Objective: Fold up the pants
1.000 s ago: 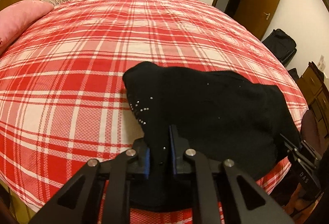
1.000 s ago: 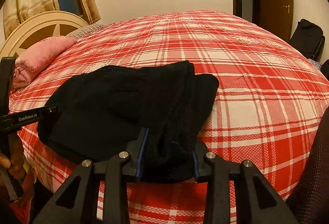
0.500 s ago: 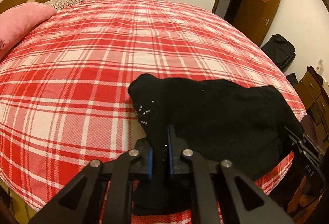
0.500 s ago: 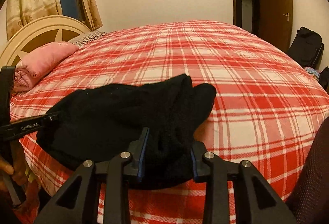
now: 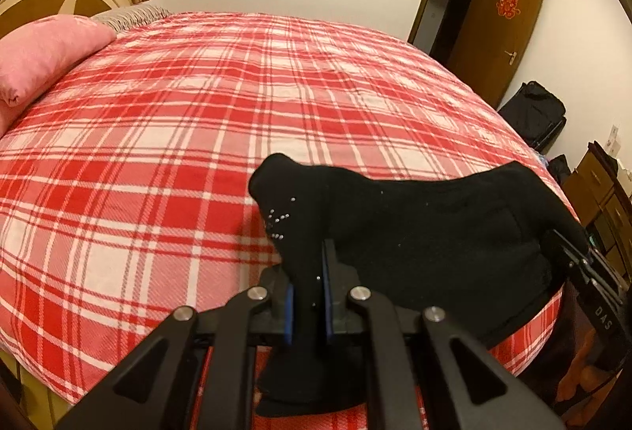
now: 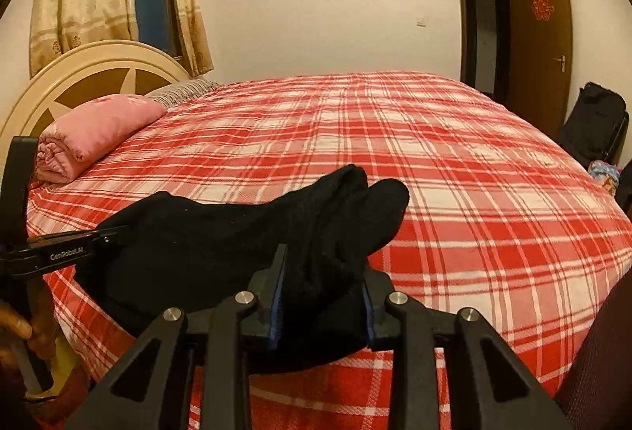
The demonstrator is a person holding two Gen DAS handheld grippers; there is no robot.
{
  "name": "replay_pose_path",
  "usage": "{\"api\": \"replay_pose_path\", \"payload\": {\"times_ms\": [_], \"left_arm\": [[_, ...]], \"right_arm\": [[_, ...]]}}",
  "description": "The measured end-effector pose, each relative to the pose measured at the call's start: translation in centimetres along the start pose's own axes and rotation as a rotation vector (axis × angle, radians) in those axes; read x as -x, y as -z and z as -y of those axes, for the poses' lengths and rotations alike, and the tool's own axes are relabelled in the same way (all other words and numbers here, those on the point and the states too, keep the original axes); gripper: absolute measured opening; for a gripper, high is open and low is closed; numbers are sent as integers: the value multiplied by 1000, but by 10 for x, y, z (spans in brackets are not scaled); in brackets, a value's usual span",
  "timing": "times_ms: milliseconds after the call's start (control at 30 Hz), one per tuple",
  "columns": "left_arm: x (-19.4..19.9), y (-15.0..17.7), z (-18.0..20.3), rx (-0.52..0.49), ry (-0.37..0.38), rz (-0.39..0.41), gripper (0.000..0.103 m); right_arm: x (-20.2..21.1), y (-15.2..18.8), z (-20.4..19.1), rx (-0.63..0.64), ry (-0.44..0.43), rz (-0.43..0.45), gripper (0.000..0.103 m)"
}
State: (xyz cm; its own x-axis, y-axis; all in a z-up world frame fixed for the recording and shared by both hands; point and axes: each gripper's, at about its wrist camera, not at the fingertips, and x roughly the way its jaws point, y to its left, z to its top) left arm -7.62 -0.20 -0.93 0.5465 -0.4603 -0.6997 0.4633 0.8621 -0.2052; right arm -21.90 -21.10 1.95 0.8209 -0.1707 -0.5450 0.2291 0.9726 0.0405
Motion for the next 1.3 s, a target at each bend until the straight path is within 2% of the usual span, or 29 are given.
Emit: {"api": "replay_pose_path", "payload": {"times_ms": [233, 433, 867, 1100, 1200, 1300], "left_arm": [[6, -15, -26, 51, -23, 45, 11], [17, -29, -70, 139, -85, 95, 11], [25, -56, -158, 229, -313, 168, 11], [29, -75, -193, 233, -441, 235, 11], [20, -79, -202, 211, -514, 261, 11], [-1, -75, -210, 208, -530, 223, 11]], "right_arm": [[-11, -26, -29, 73, -46, 33, 31], [-35, -49, -72, 154, -129, 57, 31], [-114, -85, -167, 250, -277, 82, 31], [-162, -101, -218, 298, -336, 115, 31], [-185, -101, -236, 335, -335, 103, 31], [-214, -92, -249, 381, -300, 51, 31]]}}
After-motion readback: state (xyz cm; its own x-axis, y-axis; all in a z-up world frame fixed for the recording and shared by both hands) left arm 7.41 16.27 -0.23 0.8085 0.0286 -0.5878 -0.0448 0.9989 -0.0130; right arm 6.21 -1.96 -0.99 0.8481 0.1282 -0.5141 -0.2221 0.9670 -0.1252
